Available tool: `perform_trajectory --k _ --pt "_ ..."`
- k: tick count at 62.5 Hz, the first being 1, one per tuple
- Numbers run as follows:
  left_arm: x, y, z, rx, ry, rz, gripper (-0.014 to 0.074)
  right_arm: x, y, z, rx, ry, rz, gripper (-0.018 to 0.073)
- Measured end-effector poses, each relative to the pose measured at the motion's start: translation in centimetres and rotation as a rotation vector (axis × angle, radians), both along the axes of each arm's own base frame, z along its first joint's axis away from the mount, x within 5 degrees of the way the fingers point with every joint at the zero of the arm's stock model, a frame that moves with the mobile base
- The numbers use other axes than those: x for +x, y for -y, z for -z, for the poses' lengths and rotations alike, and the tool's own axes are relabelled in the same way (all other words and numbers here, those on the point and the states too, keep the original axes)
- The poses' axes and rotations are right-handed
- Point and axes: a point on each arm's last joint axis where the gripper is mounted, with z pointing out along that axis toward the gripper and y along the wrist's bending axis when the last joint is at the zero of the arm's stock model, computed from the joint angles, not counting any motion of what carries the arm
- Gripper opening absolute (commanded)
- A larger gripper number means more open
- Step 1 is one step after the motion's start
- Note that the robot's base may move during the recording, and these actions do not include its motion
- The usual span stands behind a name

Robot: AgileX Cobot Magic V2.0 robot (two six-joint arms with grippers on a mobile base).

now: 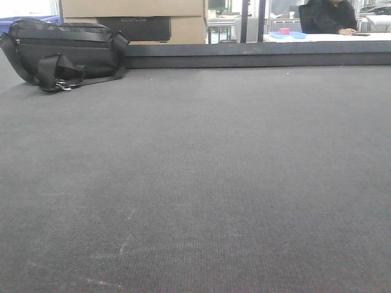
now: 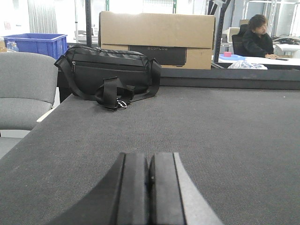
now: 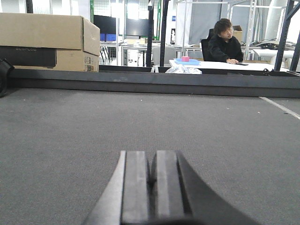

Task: Grab block from conveyor and place in blue bin
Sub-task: 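Lower both open grippers toward the green and blue blocks on the belt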

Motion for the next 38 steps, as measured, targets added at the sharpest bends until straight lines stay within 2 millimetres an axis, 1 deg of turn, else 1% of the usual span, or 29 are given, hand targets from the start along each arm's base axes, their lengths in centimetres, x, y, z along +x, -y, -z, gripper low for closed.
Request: perform_trajectory --k 32,38 --pt "0.0 0.0 0.0 0.0 0.0 0.0 -0.0111 0.0 0.0 0.0 0.0 0.0 0.0 -0.0162" --pt "-0.02 0.0 -0.25 -0.001 0.027 0.0 -0.0111 0.0 0.0 0.0 0.0 0.0 0.0 -0.0162"
